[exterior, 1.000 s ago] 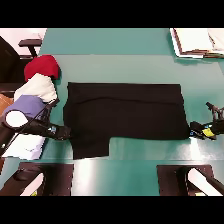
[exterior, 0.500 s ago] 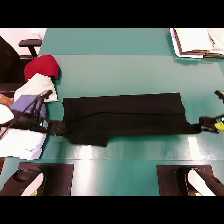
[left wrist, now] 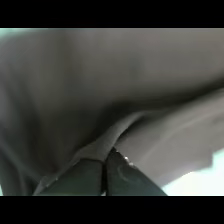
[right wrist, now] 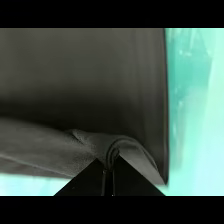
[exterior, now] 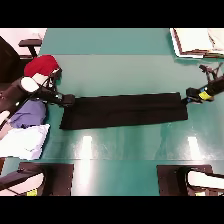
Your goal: Fold the shirts.
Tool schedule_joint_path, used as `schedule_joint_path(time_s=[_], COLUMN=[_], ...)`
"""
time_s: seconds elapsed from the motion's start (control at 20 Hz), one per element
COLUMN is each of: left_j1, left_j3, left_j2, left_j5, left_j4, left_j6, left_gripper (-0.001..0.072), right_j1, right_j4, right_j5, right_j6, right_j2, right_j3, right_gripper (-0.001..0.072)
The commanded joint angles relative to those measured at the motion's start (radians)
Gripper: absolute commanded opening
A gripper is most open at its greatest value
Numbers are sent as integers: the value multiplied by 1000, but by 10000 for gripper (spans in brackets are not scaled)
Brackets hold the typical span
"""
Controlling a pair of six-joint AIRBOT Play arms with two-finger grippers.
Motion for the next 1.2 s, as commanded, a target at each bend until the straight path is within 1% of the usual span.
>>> schedule_joint_path(time_s=[0.0, 0.05, 0.1, 0.15, 0.2, 0.25, 0.3, 0.35, 0.4, 0.45, 0.5, 0.6, 0.7, 0.8, 0.9, 0.95, 1.0, 1.05, 1.1, 1.15], left_j1=[1, 1, 1, 1, 1, 0, 0, 0, 0, 0, 0, 0, -24, -74, -133, -161, -193, -222, -253, -284], left_j3=[74, 89, 111, 137, 169, 198, 219, 225, 224, 224, 224, 224, 224, 224, 224, 224, 224, 224, 225, 227], left_j2=[-108, -108, -108, -106, -103, -103, -103, -103, -104, -104, -104, -105, -106, -114, -134, -146, -165, -184, -208, -231], left_j5=[79, 79, 71, 49, 12, -27, -61, -74, -84, -88, -81, -65, -64, -57, -16, 7, 33, 56, 81, 110], left_j4=[1, 1, -1, -1, -2, -3, -18, -50, -101, -153, -210, -276, -272, -272, -271, -271, -272, -273, -277, -283], left_j6=[6, 0, -8, -18, -18, -18, -18, -18, -17, -2, 29, 39, 37, 37, 32, 17, 0, -9, -11, -12], left_gripper=[30, 230, 516, 538, 539, 539, 539, 536, 341, 80, 27, 26, 26, 26, 26, 26, 25, 26, 25, 25], right_j1=[2, -16, -39, -70, -102, -139, -176, -218, -255, -289, -316, -340, -340, -318, -305, -291, -275, -254, -231, -209], right_j4=[84, 136, 193, 245, 270, 273, 272, 272, 273, 278, 292, 306, 313, 312, 350, 381, 396, 391, 393, 393], right_j5=[-8, -5, 10, 32, 63, 104, 135, 151, 150, 146, 150, 171, 155, 89, 43, 28, 18, 12, 9, 13], right_j6=[-2, -32, -60, -93, -119, -140, -148, -149, -149, -149, -149, -149, -167, -192, -209, -229, -237, -240, -248, -260], right_j2=[-135, -152, -161, -163, -161, -161, -161, -161, -161, -166, -180, -225, -248, -249, -250, -250, -250, -250, -249, -249], right_j3=[126, 143, 155, 158, 158, 157, 156, 156, 156, 156, 156, 153, 102, 16, -48, -71, -84, -89, -88, -79], right_gripper=[21, 124, 306, 400, 420, 424, 473, 503, 548, 568, 568, 566, 558, 557, 552, 495, 484, 429, 363, 261])
